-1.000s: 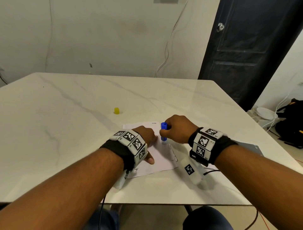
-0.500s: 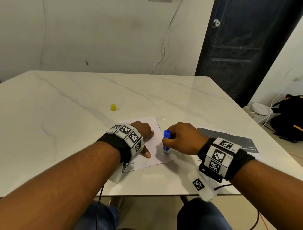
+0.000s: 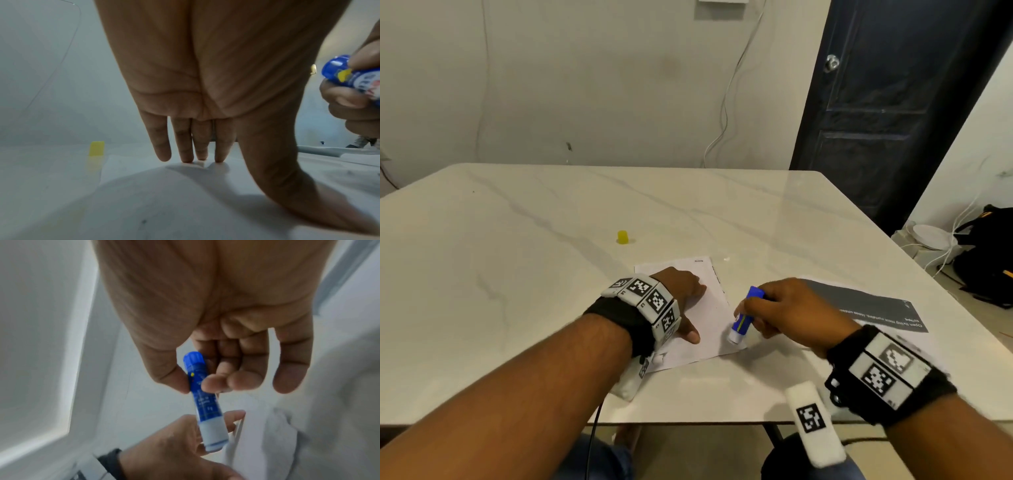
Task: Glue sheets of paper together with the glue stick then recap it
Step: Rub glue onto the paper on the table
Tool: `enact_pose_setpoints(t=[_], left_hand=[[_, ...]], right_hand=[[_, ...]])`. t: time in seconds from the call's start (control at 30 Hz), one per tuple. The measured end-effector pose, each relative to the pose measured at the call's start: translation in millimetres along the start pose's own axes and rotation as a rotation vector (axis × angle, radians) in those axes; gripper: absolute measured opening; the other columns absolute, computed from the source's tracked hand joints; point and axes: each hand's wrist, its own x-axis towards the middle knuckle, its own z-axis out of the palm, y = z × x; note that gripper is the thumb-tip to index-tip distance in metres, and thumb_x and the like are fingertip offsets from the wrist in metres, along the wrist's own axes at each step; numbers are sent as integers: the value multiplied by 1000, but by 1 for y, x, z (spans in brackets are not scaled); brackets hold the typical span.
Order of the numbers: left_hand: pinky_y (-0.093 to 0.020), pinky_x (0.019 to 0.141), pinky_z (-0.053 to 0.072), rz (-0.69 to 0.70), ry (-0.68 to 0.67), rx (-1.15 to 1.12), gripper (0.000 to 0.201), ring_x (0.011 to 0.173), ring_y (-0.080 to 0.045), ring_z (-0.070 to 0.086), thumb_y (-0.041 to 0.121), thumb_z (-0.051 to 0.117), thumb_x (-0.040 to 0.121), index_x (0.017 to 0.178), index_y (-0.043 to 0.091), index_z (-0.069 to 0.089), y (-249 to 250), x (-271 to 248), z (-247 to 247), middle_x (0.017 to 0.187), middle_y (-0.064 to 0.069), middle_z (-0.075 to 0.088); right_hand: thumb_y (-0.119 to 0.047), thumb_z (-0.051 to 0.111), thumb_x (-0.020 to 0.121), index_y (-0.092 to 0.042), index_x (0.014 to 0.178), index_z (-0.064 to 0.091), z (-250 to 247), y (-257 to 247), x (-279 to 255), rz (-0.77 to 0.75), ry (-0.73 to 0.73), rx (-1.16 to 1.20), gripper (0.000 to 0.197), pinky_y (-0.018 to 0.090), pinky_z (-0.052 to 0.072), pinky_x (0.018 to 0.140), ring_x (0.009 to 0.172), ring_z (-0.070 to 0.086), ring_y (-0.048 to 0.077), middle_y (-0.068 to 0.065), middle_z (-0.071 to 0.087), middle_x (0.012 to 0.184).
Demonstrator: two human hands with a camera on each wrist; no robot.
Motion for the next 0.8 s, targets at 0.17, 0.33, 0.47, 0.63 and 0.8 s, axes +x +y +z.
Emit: enact_pose_setpoints(t=[0.17,0.33,0.47,0.63,0.8], left_hand=[[-37,108,40,-20,44,-148,106,130,-24,46,46,88,58,145,24,31,-2,-4,2,142,-1,47],[-26,108,32,-9,51,-239,102,136,-18,40,40,88,63,148,26,31,-5,-9,0,149,5,41],[-23,106,35,-20,151,-306,92,131,-15,47,44,86,64,144,33,41,-4,-9,-4,143,6,52],[-26,109,37,-35,253,-377,76,128,-12,51,30,88,65,133,30,56,-6,-9,-13,134,9,60],[-18,89,48,153,248,-519,78,106,-5,60,31,90,63,133,34,55,17,-16,-23,121,14,66]], right_hand=[[-9,59,92,-4,103,70,14,14,-1,89,42,665,17,34,48,59,56,49,23,13,58,65],[-14,55,93,-6,90,70,16,27,-3,155,90,886,18,32,41,57,51,48,21,12,58,64],[-14,54,92,-4,90,67,16,37,-3,151,147,1047,16,30,36,57,49,46,16,10,52,61],[-10,53,93,0,91,65,20,39,-2,96,166,1045,16,31,35,57,48,44,17,11,49,60],[-13,56,91,-1,87,69,20,41,-1,89,162,1078,18,33,34,58,48,41,19,12,49,57]])
